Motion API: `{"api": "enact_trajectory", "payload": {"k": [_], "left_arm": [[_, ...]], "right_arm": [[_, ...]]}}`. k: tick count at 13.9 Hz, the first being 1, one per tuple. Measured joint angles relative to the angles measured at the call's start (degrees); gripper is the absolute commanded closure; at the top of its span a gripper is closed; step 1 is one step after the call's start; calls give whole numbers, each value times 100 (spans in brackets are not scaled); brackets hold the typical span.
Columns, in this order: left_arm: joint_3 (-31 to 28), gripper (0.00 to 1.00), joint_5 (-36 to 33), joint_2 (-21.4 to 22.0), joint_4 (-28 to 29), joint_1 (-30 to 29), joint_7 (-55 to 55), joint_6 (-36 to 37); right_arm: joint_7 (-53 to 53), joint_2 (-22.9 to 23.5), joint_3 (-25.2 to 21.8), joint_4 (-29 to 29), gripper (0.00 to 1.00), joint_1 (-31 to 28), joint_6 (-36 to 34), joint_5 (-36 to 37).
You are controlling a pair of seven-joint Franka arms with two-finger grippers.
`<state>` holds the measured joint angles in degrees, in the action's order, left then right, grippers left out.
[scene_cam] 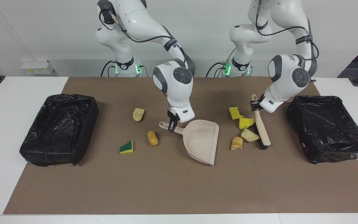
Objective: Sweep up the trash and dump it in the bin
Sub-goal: 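Sweep the sponge pieces toward the dustpan with the left gripper's brush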
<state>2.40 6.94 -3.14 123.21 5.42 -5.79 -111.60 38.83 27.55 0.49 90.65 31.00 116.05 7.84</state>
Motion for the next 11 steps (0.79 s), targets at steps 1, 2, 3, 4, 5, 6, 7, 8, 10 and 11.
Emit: {"api": "enact_trajectory", "payload": {"k": [1, 2, 3, 4, 5, 6, 7, 8, 10, 11], "left_arm": [[6, 100, 61, -2, 1, 192, -169, -80], [12, 100, 185, -2, 1, 391, -294, -155], [15, 100, 327, -2, 2, 574, -381, -240], [19, 100, 442, -2, 2, 744, -454, -336], [24, 100, 514, -2, 1, 902, -536, -398], [28, 100, 560, -2, 0, 1014, -568, -435], [27, 100, 601, -2, -7, 1103, -571, -459], [25, 100, 654, -3, -24, 1189, -571, -474], [26, 100, 819, -18, -135, 1341, -571, -491], [26, 100, 924, -36, -216, 1390, -579, -491]], "right_arm": [[2, 10, 0, 17, 64, 0, 23, 3], [29, 15, -1, 33, 64, -3, 63, 5], [104, 17, -1, 47, 67, -14, 101, 5], [156, 18, -1, 57, 82, -27, 119, 5], [200, 17, -1, 59, 100, -43, 133, 5], [235, 17, -1, 58, 100, -52, 136, 5], [276, 17, -1, 58, 100, -56, 138, 6], [367, 17, -1, 55, 100, -62, 139, 8], [630, 17, -4, 47, 100, -84, 139, 50], [795, 16, -4, 43, 100, -88, 139, 169]]}}
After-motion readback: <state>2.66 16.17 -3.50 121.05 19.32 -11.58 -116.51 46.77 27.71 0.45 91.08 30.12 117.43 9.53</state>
